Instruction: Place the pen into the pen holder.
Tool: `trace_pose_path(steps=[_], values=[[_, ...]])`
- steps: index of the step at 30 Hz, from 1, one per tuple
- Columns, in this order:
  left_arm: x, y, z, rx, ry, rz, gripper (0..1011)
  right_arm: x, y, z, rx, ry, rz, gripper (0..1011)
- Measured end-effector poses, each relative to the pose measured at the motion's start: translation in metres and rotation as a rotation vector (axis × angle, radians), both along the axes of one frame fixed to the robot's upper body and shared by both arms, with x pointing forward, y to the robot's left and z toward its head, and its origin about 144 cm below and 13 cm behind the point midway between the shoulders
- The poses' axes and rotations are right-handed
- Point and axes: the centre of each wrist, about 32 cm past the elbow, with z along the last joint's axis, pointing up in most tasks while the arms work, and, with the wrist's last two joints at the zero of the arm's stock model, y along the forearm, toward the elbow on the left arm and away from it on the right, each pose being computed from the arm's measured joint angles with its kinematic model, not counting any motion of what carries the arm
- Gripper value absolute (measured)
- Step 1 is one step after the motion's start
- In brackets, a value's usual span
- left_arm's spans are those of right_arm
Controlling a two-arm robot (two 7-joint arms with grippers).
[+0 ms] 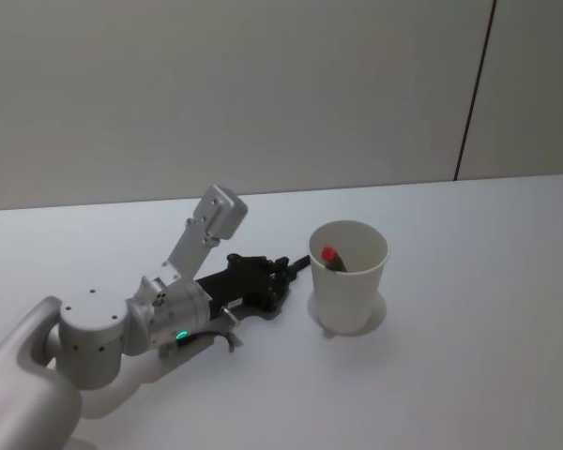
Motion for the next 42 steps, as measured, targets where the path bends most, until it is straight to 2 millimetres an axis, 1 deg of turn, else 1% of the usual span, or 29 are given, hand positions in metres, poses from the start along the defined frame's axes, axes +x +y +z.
trace_pose_path(steps=[7,12,21,29,35,42], values=[[-0.006,0.01,0.005,-0.025,-0.051,0.024,140,0.0,0.0,0.0,0.0,0.0,0.0,1001],[-0.011,0.02,0.015,-0.058,-0.117,0.034,140,0.0,0.0,0.0,0.0,0.0,0.0,1001],[-0.018,0.037,0.04,-0.119,-0.246,0.039,140,0.0,0.0,0.0,0.0,0.0,0.0,1002],[-0.023,0.053,0.067,-0.174,-0.367,0.03,140,0.0,0.0,0.0,0.0,0.0,0.0,1001],[-0.026,0.061,0.079,-0.199,-0.423,0.021,140,0.0,0.0,0.0,0.0,0.0,0.0,1001],[-0.028,0.063,0.086,-0.21,-0.449,0.015,140,0.0,0.0,0.0,0.0,0.0,0.0,1001]])
